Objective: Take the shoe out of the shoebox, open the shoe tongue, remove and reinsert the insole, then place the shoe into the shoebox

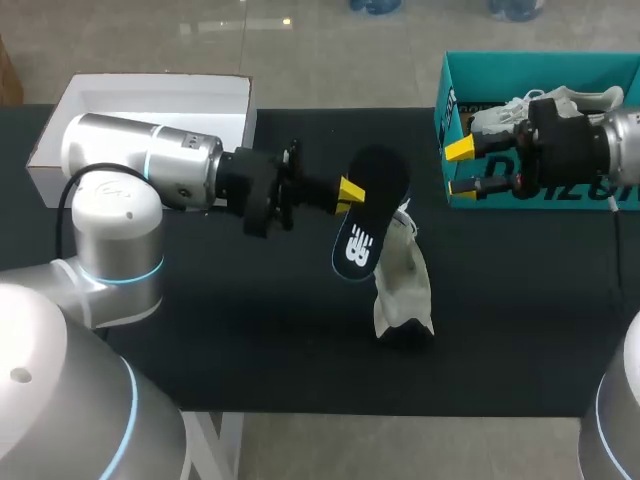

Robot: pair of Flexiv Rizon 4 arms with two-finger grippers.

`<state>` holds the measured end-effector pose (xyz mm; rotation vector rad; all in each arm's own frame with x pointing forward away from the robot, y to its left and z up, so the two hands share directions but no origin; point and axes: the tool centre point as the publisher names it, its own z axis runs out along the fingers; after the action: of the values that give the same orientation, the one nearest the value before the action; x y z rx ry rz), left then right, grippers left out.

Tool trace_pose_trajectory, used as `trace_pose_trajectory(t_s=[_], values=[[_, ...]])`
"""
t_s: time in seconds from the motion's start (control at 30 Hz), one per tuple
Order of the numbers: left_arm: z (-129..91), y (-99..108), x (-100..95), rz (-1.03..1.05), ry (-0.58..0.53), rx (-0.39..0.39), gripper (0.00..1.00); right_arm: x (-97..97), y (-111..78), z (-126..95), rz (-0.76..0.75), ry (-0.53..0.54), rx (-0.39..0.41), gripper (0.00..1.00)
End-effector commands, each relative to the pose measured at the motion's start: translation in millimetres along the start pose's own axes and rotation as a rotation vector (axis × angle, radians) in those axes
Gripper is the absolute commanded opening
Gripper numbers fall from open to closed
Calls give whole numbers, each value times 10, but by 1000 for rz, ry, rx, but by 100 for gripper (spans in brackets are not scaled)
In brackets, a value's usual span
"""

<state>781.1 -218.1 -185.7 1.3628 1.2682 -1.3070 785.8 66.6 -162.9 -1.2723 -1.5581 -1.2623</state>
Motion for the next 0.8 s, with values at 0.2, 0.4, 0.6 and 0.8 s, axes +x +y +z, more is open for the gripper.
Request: trace_pose_trajectory(t_s=[0.2,0.4,0.6,0.8], values=[[-142,-152,10,-8,-7,-5,0,173,-196,-291,-118,-229,304,100],[-163,-214,19,-29,-10,1,0,173,-196,-291,-118,-229,304,100],[-205,-274,-11,-38,-9,1,0,173,-196,-291,-118,-229,304,100],[-265,-298,-37,-44,-19,0,0,194,-301,-355,-164,-365,434,100]])
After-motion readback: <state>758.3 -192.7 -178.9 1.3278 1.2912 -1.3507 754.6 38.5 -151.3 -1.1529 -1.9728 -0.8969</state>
